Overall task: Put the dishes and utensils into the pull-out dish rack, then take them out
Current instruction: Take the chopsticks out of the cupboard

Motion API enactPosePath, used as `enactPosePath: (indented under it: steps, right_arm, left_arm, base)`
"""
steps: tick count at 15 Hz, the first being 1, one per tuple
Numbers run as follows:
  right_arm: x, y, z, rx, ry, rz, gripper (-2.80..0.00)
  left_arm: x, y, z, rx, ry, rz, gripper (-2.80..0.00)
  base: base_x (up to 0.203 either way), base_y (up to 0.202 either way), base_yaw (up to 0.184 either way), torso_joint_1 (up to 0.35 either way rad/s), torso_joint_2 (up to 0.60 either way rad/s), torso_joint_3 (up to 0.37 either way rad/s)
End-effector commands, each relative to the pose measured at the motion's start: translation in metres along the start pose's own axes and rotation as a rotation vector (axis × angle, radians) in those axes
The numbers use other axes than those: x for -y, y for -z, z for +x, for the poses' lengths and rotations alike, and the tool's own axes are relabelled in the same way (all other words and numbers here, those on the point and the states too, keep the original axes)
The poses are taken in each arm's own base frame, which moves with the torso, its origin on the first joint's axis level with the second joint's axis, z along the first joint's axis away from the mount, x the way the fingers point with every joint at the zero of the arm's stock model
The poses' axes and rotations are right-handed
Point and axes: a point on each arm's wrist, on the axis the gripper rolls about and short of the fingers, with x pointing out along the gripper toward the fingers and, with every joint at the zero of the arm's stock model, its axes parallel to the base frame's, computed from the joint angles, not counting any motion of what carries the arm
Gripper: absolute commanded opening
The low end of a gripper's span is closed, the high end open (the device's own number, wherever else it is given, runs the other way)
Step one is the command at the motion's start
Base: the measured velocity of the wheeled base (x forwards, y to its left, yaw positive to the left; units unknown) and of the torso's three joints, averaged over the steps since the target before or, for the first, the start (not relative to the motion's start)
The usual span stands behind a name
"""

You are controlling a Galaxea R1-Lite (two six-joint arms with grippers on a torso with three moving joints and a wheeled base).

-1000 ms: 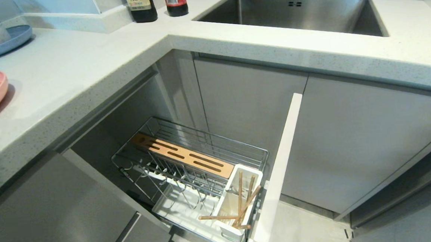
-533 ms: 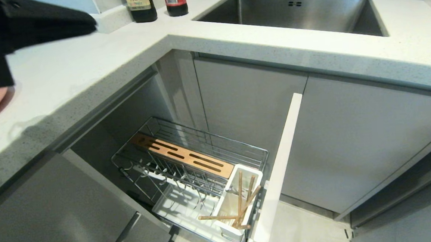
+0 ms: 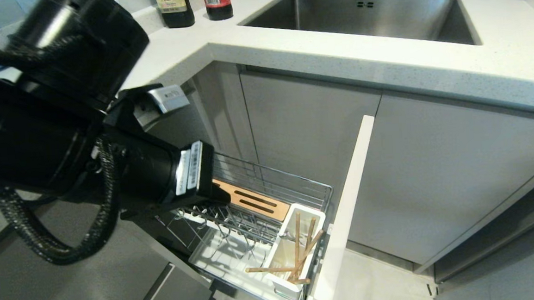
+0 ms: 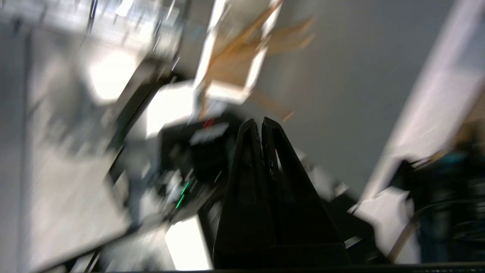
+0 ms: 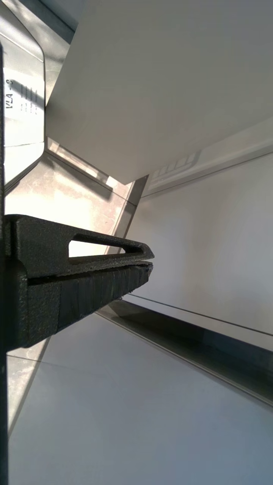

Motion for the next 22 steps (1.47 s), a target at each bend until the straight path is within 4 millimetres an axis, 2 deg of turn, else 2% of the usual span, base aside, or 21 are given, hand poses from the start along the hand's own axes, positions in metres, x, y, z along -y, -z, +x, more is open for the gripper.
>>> enactPosePath:
  steps: [1,3,4,6,10,15,22]
  right_arm:
    - [0.0,0.0,0.0,-0.001,0.0,0.0,-2.8]
    - [0.0,0.0,0.0,-0.002,0.0,0.0,-2.8]
    - [0.0,0.0,0.0,-0.001,0.0,0.0,-2.8]
    - [0.0,0.0,0.0,-0.001,0.0,0.0,-2.8]
    - [0.0,0.001,0.0,-0.002,0.0,0.0,-2.8]
    - [0.0,0.0,0.0,-0.001,-0.001,0.0,-2.8]
    - [0.0,0.0,0.0,-0.001,0.0,0.0,-2.8]
  left_arm:
    - [0.006,0.006,0.033,-0.2,-0.137,0.029,-2.8]
    - [0.01,0.008,0.052,-0.303,-0.221,0.029,-2.8]
    - [0.012,0.007,0.062,-0.33,-0.247,0.015,0.0]
    - [0.011,0.004,0.078,-0.37,-0.273,-0.042,0.0]
    - [0.002,0.008,0.112,-0.556,-0.326,-0.09,0.0]
    - [-0.015,0.005,0.14,-0.709,-0.322,-0.08,0.0]
    - [-0.031,-0.002,0.179,-0.786,-0.256,-0.15,0.0]
  base:
    - [0.0,0.0,0.0,0.0,0.0,0.0]
    - [0.0,0.0,0.0,0.0,0.0,0.0]
    - [0.0,0.0,0.0,0.0,0.0,0.0]
    - [0.0,0.0,0.0,0.0,0.0,0.0]
    - [0.0,0.0,0.0,0.0,0.0,0.0]
    - [0.0,0.0,0.0,0.0,0.0,0.0]
    - [0.0,0.0,0.0,0.0,0.0,0.0]
